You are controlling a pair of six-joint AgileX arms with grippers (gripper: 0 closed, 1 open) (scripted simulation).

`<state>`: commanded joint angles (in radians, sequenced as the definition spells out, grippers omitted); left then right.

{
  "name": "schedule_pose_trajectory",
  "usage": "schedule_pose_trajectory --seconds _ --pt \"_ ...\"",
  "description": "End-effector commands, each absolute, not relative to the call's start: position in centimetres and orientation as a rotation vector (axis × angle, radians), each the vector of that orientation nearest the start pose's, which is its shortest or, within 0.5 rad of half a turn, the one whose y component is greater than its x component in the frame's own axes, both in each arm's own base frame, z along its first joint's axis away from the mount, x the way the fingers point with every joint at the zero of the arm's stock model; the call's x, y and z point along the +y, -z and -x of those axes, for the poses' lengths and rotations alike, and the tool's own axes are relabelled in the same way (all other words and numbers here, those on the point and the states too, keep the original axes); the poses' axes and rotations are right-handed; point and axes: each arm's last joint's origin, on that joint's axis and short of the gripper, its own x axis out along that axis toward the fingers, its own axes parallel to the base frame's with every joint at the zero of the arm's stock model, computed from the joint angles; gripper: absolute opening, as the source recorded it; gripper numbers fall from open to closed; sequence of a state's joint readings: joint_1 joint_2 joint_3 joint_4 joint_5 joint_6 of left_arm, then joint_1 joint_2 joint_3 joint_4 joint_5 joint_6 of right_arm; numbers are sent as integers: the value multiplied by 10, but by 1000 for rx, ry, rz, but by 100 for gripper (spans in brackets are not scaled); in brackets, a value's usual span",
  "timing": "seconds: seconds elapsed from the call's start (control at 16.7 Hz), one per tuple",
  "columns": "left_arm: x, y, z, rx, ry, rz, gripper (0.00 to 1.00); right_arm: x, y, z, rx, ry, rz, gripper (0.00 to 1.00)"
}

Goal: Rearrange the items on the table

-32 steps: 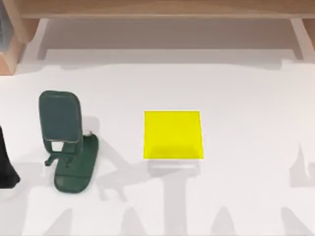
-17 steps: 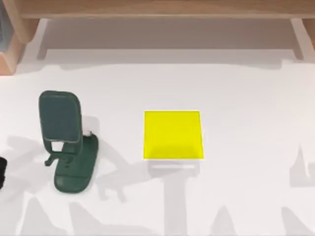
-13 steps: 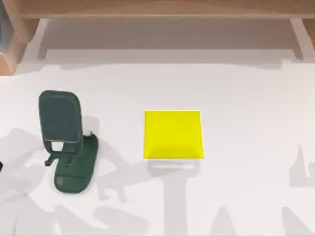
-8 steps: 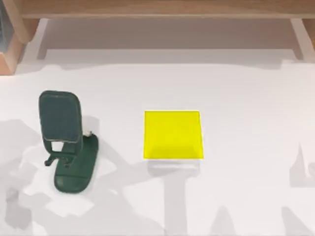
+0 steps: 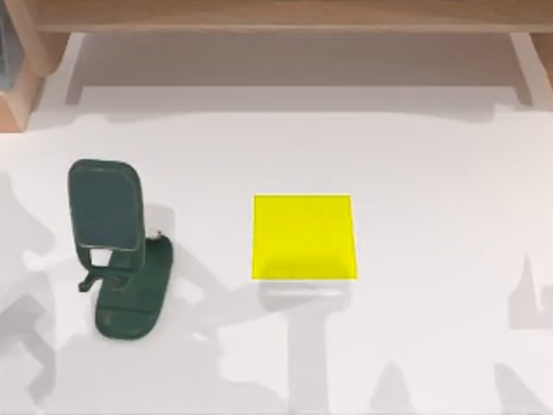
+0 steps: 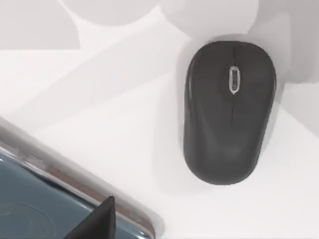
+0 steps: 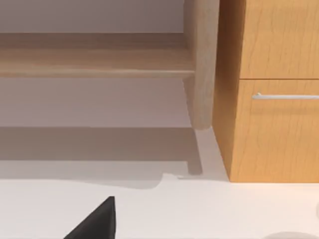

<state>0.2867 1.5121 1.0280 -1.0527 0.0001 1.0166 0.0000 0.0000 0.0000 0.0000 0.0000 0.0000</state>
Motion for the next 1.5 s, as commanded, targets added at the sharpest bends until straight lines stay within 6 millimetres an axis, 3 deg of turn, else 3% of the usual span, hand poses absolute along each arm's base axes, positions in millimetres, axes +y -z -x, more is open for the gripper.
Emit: schedule_pose_trajectory --seconds 0.54,1.02,1.38,1.5 --pt "77 -197 -252 1492 588 -583 100 -1 -160 -106 0 0 0 100" --pt "78 -121 -254 1487 582 -585 100 -1 -160 -106 0 0 0 100" --pt "78 -111 -252 1492 586 -582 100 -1 -160 -106 0 0 0 100" --pt "78 -111 -252 1492 586 -582 85 -1 -160 -106 0 0 0 100"
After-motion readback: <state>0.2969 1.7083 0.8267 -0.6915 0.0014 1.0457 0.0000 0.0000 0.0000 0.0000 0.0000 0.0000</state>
